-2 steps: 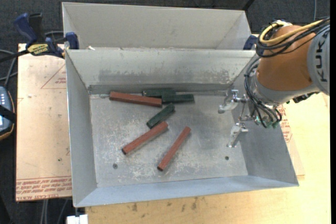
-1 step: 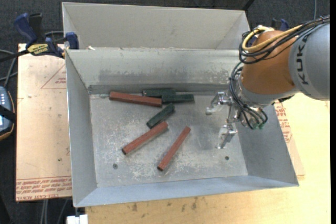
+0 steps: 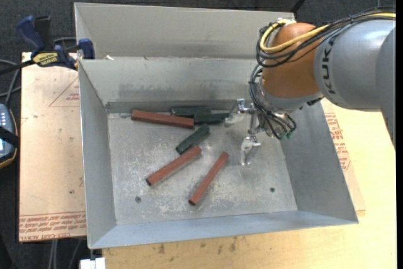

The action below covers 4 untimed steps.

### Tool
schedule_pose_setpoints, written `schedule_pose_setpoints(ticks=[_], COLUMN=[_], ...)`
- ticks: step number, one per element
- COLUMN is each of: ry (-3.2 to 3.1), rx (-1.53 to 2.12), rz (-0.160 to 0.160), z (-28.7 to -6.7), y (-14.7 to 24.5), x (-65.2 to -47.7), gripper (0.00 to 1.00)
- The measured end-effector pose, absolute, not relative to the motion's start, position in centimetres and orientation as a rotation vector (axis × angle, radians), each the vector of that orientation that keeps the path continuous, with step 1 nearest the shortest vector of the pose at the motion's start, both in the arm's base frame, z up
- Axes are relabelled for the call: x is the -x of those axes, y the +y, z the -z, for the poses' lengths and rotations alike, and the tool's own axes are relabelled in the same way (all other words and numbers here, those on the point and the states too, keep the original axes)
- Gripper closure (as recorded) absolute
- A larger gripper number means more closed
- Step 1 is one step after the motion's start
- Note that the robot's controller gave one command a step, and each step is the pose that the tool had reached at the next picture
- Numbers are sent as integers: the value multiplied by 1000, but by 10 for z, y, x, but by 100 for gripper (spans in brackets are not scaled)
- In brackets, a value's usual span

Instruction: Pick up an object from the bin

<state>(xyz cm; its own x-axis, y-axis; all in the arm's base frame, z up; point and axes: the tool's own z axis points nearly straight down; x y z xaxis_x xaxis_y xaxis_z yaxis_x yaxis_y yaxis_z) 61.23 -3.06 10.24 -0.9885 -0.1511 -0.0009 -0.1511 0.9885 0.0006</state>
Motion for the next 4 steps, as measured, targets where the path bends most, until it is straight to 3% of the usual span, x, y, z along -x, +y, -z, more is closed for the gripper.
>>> schedule_pose_setpoints(ticks=[1, 2, 3, 4], ry=[3119, 3026, 3061, 3060], rx=[317, 750, 761, 760], rz=[-2, 6, 5, 4], z=[-97, -81, -77, -77], y=[-15, 28, 25, 25], x=[-635, -646, -639, -639], gripper=[0, 100, 0, 0])
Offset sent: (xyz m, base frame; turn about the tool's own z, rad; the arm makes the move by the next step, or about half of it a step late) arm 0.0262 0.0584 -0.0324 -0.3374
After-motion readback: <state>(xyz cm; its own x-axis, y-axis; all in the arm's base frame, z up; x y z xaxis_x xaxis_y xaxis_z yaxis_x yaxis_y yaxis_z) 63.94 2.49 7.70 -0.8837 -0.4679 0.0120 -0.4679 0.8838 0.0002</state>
